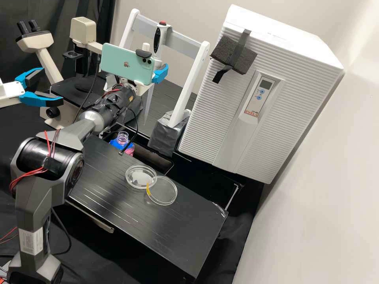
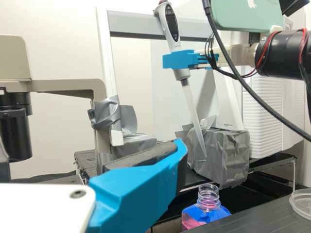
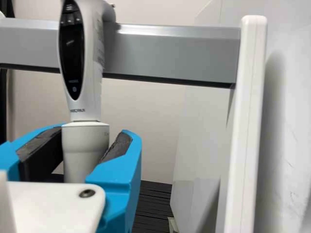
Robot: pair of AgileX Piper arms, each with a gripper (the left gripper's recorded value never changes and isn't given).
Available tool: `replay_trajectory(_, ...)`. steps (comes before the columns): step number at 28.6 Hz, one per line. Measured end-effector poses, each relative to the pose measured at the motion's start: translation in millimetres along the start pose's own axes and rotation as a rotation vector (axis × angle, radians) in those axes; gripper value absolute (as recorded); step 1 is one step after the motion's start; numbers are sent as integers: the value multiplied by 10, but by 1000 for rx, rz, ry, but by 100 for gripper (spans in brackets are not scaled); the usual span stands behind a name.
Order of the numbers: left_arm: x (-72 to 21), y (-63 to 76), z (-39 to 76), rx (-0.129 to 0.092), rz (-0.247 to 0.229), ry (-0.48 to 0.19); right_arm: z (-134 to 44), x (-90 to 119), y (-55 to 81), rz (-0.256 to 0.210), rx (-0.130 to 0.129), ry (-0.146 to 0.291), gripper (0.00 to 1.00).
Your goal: Use the pipette
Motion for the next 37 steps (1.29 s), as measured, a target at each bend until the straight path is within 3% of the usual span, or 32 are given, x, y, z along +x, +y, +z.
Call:
replay_trajectory(10, 0, 0, 0, 0, 0, 0, -45, -9, -40, -9, 18, 6, 0)
replay_trajectory(25, -24, -8, -46, 3, 1, 18, -87, 1, -24, -26, 24, 10, 0)
replay_trajectory(30, -24, -8, -46, 0, 1, 18, -130, -57, 83, -36, 69, 9, 0)
replay_trajectory(37, -2, -50, -59, -1, -10, 21, -197, -116, 215, -1, 130, 30, 0)
